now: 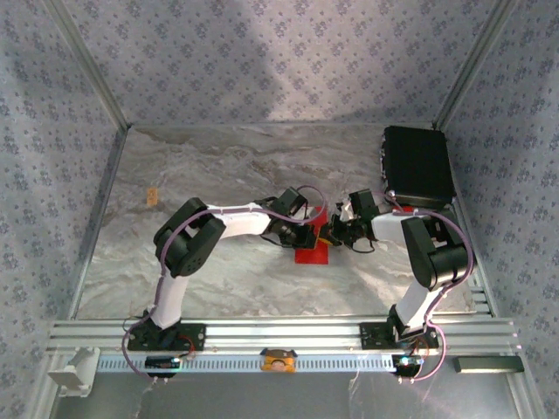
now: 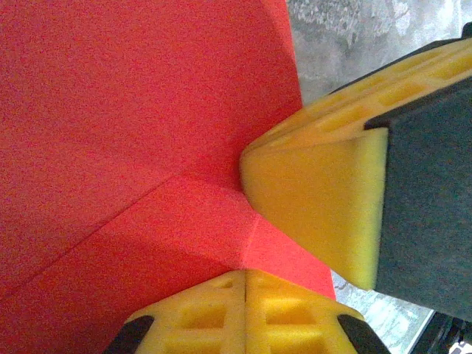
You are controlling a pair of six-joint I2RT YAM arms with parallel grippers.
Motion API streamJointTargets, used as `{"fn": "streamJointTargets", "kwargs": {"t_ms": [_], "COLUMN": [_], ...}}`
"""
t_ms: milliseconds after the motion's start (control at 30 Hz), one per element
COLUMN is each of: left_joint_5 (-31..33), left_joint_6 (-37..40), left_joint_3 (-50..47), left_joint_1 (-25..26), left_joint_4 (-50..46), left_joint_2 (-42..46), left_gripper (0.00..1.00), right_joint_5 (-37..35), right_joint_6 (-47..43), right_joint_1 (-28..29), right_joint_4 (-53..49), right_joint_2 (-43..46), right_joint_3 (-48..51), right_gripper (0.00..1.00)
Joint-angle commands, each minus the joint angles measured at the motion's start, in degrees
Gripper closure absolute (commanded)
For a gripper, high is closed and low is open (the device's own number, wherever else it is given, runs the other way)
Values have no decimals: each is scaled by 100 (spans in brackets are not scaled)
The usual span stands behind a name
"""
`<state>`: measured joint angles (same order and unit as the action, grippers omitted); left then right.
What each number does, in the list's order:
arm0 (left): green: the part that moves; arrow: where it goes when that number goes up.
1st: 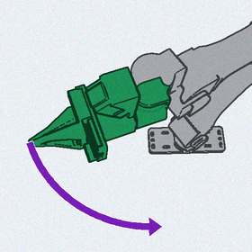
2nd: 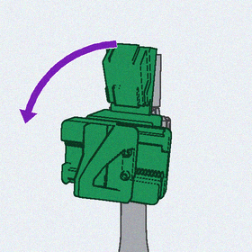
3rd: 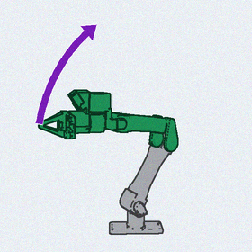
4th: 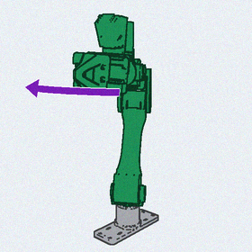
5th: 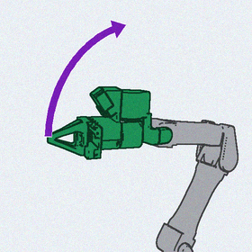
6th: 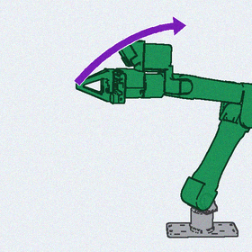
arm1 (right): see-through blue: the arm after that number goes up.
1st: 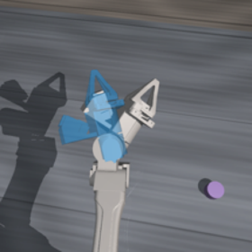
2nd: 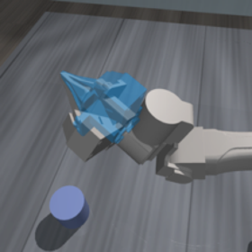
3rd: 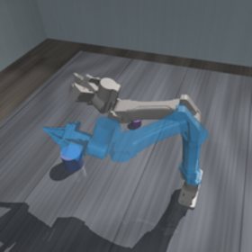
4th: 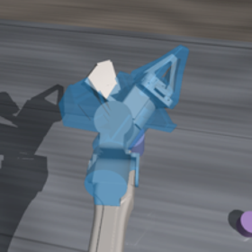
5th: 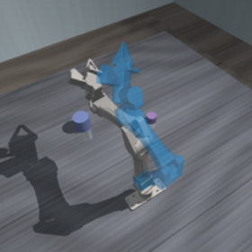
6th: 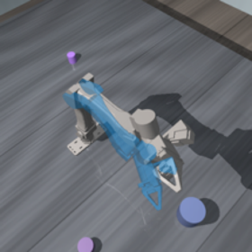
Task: Fold a paper plane with a square sheet of paper (pick it up from the middle)
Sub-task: Fold the triangle a second time at the center of the table.
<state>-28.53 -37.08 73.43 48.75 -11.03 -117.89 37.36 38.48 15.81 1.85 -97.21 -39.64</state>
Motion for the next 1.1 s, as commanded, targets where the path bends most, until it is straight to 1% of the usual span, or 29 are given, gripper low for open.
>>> {"fn": "streamJointTargets", "kwargs": {"t_ms": [0, 100, 300, 400, 767, 1067], "left_joint_5": [105, 173, 103, 178, 396, 372], "left_joint_6": [150, 211, 400, 507, 569, 470], "left_joint_3": [-21, -65, -96, -130, -887, -1483], "left_joint_1": [23, 22, 68, 90, 108, 109], "left_joint_4": [-503, -554, -689, -968, -1022, -821], "left_joint_2": [-46, 71, 254, 359, 799, 1209], "left_gripper": [93, 93, 91, 90, 88, 88], "right_joint_5": [-313, -326, -344, -352, -336, -283], "right_joint_6": [-47, -56, -64, -60, -59, -62], "right_joint_1": [-40, -44, -60, -60, -51, -33], "right_joint_4": [-231, -251, -263, -257, -241, -212], "right_joint_2": [-142, -141, -158, -160, -167, -159], "right_joint_3": [115, 119, 114, 123, 114, 114], "right_gripper": [100, 100, 100, 100, 100, 100]}}
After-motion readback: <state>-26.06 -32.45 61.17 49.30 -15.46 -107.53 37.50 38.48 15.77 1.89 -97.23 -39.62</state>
